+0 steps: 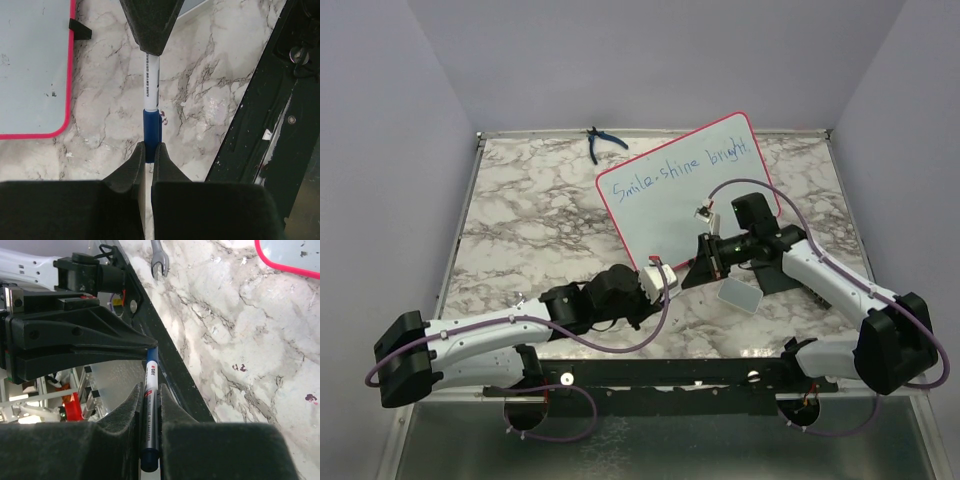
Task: Write a sentence on the whiteboard
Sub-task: Close the whiteboard marker at the center of the board.
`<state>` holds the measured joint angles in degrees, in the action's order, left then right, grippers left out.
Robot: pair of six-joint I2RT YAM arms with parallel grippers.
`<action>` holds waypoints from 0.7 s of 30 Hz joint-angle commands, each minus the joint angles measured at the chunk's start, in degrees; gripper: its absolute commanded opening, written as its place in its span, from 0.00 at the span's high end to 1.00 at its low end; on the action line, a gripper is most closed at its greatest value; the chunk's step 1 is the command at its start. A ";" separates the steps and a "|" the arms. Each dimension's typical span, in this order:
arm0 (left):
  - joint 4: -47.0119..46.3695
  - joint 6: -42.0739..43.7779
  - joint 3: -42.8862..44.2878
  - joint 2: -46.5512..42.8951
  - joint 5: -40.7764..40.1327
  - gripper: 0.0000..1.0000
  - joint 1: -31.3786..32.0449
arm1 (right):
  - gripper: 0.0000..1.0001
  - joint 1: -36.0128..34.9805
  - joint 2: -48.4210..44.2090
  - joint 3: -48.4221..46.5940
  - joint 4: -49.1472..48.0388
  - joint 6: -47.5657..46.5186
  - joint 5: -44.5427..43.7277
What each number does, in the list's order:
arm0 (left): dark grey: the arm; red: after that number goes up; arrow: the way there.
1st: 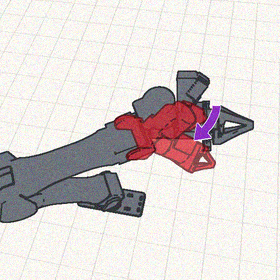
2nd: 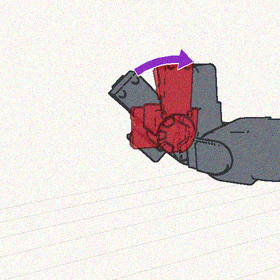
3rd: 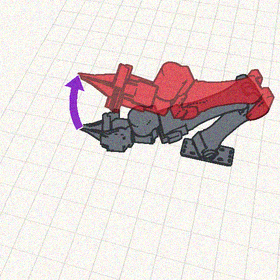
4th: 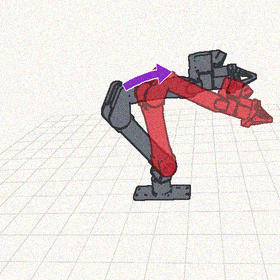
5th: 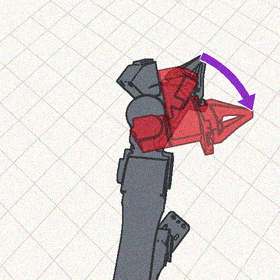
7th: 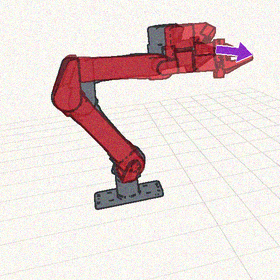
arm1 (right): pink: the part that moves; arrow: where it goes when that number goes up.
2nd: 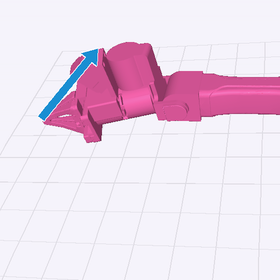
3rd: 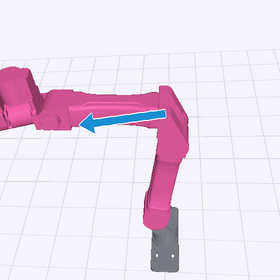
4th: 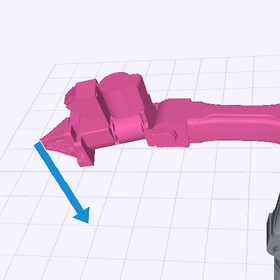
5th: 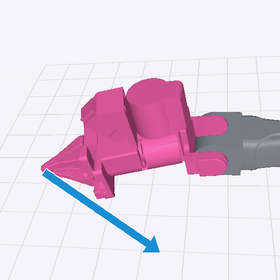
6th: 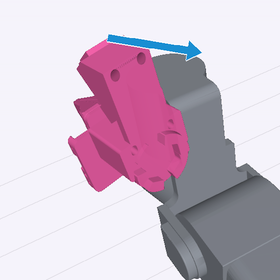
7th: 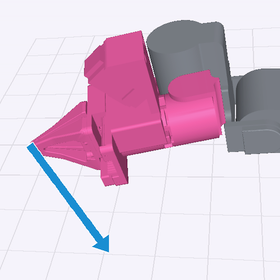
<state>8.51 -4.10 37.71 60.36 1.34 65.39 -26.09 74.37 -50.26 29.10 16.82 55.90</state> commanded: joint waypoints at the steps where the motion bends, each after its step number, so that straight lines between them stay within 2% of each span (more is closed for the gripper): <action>1: -15.42 -4.80 -2.15 -0.48 -4.01 1.00 0.18 | 0.99 -2.35 1.26 2.15 -1.54 1.43 -3.09; 9: -30.70 -4.32 -10.29 0.27 -5.30 1.00 0.27 | 0.99 -7.21 2.91 2.75 -2.06 2.83 -10.44; 13: -35.49 -3.27 -12.25 1.48 -5.52 1.00 0.43 | 0.99 -10.32 4.92 3.33 -4.09 4.53 -11.95; 17: -38.57 -2.45 -14.75 2.50 -5.67 1.00 0.43 | 0.99 -14.70 6.62 2.32 -3.05 4.99 -18.59; 21: -44.12 -3.64 -18.07 3.06 -6.96 1.00 0.91 | 0.99 -17.44 8.50 1.47 -3.00 6.03 -20.70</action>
<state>-14.26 -7.31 19.66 63.94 -1.34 66.15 -39.35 80.16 -48.58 24.16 20.43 37.06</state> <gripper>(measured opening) 0.021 0.114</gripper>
